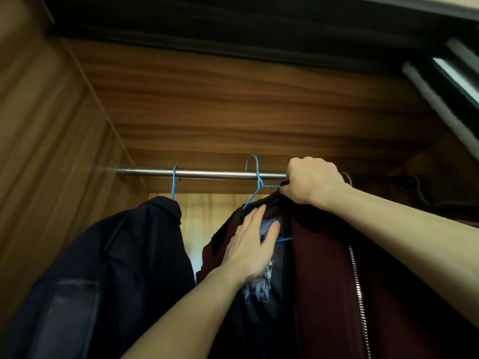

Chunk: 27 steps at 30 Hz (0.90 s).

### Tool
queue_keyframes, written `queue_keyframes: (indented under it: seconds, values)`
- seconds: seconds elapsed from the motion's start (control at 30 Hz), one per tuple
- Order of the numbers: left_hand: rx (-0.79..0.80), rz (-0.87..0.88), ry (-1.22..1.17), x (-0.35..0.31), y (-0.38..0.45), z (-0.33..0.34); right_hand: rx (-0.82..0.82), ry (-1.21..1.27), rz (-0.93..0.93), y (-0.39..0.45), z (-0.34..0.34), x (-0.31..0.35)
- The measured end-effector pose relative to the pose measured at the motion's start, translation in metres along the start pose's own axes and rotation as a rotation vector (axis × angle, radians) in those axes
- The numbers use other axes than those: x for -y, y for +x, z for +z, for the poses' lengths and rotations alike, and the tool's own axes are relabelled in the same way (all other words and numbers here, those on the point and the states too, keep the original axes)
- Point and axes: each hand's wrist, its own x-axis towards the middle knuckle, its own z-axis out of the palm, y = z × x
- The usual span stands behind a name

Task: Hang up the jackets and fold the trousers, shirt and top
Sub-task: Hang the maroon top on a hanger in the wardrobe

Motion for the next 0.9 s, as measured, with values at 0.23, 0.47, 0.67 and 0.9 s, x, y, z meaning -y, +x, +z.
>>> queue_keyframes:
  seconds: [0.23, 0.47, 0.67, 0.9]
  values:
    - [0.026, -0.019, 0.031, 0.005, -0.016, 0.008, 0.103, -0.005, 0.017, -0.02, 0.016, 0.003]
    - [0.042, -0.06, 0.009, 0.007, -0.032, 0.001, 0.108, -0.048, -0.015, -0.03, 0.012, 0.008]
    - [0.075, -0.015, 0.048, -0.003, -0.049, -0.01, 0.116, -0.09, -0.064, -0.044, 0.008, 0.013]
    - [0.004, 0.04, 0.19, -0.023, -0.091, -0.019, -0.008, -0.23, -0.121, -0.109, -0.006, 0.012]
